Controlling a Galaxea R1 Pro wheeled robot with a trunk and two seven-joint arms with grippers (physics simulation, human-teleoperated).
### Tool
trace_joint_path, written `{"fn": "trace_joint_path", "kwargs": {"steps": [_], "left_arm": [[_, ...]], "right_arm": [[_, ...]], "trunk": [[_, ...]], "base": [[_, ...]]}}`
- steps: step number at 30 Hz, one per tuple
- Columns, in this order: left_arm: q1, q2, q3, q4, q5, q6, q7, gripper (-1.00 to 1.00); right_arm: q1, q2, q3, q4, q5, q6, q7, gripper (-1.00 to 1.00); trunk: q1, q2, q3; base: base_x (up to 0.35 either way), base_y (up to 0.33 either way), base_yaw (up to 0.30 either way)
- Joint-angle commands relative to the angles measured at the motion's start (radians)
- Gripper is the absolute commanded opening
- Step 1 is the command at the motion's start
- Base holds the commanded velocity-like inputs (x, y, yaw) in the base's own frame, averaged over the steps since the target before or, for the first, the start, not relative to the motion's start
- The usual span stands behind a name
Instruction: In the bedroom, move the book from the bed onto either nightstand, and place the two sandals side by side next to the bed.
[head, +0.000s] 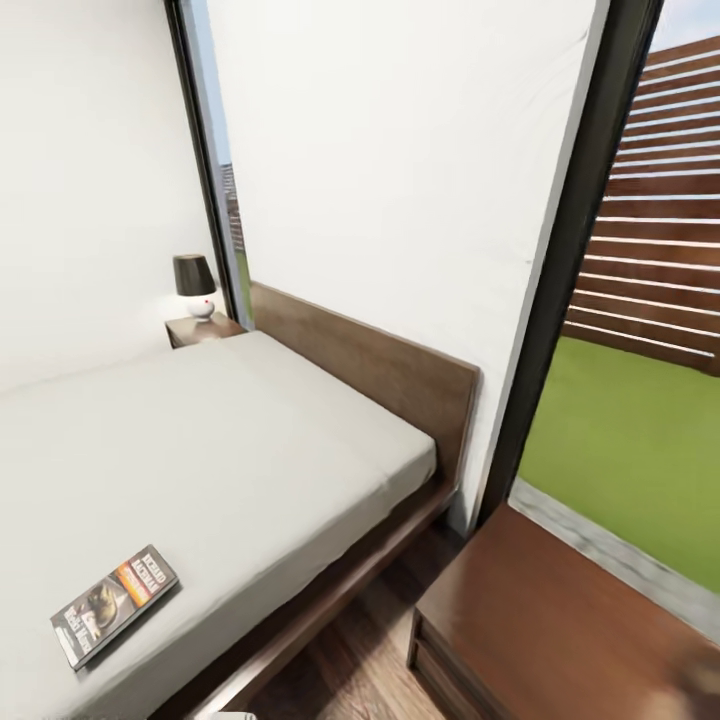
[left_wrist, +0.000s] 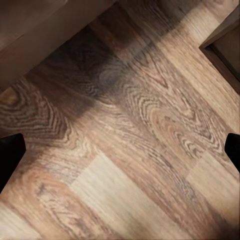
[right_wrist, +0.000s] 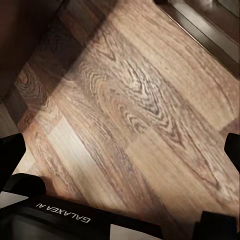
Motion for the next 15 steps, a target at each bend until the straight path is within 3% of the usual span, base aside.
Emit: {"fn": "trace_joint_path", "kwargs": {"steps": [1,15], "left_arm": [[-0.001,0.0,0.001,0.002,0.007,-0.001,-0.005,1.0],[-0.001,0.0,0.002,0.001,0.007,-0.001,-0.006,1.0]], "right_arm": [[0.0,0.0,-0.008,0.0,0.0,0.003,0.005,1.0],[0.0,0.0,-0.008,0.0,0.0,0.003,0.005,1.0]], "trunk": [[0.0,0.0,-0.001],[0.0,0.0,-0.001]], "base": [[0.18,-0.097,0.286],[0.012,-0.007,0.286]]}}
